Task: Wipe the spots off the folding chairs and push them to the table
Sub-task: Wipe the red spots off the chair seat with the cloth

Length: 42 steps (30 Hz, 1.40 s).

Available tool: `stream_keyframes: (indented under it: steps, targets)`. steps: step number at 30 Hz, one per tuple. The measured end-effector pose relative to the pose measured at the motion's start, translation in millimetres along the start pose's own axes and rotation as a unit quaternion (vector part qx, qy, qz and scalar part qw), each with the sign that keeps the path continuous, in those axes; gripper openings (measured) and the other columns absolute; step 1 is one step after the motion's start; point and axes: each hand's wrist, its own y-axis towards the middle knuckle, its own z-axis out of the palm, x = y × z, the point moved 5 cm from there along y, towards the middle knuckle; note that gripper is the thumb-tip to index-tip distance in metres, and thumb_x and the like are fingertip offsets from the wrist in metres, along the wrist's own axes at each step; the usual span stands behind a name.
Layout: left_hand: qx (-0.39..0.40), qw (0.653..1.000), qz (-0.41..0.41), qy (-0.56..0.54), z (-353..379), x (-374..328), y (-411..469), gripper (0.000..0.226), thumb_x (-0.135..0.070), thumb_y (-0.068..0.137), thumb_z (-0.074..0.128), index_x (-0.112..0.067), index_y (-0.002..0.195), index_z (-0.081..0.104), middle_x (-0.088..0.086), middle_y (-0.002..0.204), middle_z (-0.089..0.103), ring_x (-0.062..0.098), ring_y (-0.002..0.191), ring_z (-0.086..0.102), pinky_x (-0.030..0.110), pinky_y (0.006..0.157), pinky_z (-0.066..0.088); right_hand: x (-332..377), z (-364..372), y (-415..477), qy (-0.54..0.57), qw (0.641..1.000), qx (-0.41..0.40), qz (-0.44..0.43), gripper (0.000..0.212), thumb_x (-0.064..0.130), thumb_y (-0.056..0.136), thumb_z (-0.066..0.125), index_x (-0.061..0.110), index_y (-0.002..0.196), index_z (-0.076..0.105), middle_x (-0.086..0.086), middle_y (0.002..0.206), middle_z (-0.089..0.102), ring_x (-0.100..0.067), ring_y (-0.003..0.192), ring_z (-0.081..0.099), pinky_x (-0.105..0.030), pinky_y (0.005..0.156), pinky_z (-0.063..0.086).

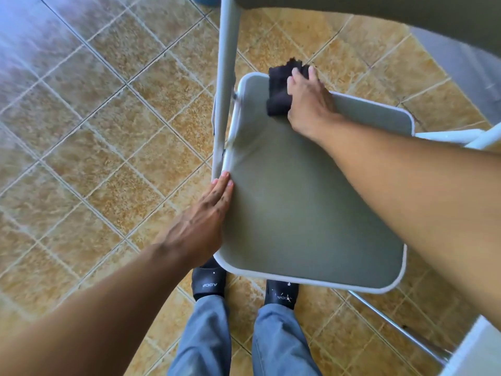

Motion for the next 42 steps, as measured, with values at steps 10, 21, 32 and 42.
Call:
stream_keyframes:
  steps: [10, 21, 32, 42]
  targets:
    - [0.023, 1.0, 0.0, 0.021, -5, 1, -17, 0.079, 0.004, 0.084, 0.035, -0.011, 0.15, -0.005, 0.005, 0.158, -0.016, 0.019, 0.146, -0.014, 0.024, 0.116, -0.002, 58, 64, -179, 0.117, 0.977, -0.053, -0.173, 0.062, -0.008, 0.085, 0.026, 0.002, 0.144, 0.044, -0.01, 0.156, 0.037, -0.035, 0.148, 0.021, -0.049, 0.12, 0.022]
    - [0.083, 0.994, -0.031, 0.056, 0, 0, -13, 0.082, 0.002, 0.082, 0.038, -0.01, 0.151, -0.004, 0.004, 0.159, -0.015, 0.022, 0.147, -0.01, 0.033, 0.12, 0.012, -36, 63, -247, -0.021, 0.955, -0.005, -0.296, 0.07, -0.016, 0.082, 0.02, 0.005, 0.141, 0.049, -0.008, 0.153, 0.041, -0.031, 0.146, 0.03, -0.051, 0.116, 0.031]
    - [0.114, 0.982, -0.068, 0.136, -9, -15, -17, 0.08, -0.004, 0.084, 0.038, -0.011, 0.152, -0.004, -0.002, 0.16, -0.012, 0.021, 0.147, -0.011, 0.035, 0.116, 0.018, -41, 74, -257, 0.124, 0.985, -0.028, 0.12, 0.088, -0.018, 0.069, 0.043, 0.006, 0.152, 0.028, -0.008, 0.163, 0.018, -0.039, 0.15, 0.003, -0.052, 0.121, 0.01]
    - [0.141, 0.968, -0.016, 0.208, -18, -126, -63, 0.083, -0.01, 0.087, 0.046, -0.009, 0.151, -0.007, 0.003, 0.158, -0.02, 0.024, 0.145, -0.017, 0.039, 0.12, 0.003, 12, 15, -343, 0.26, 0.962, 0.07, -0.043, 0.08, -0.025, 0.079, 0.036, 0.01, 0.151, 0.033, 0.0, 0.162, 0.023, -0.023, 0.152, 0.009, -0.034, 0.124, 0.012]
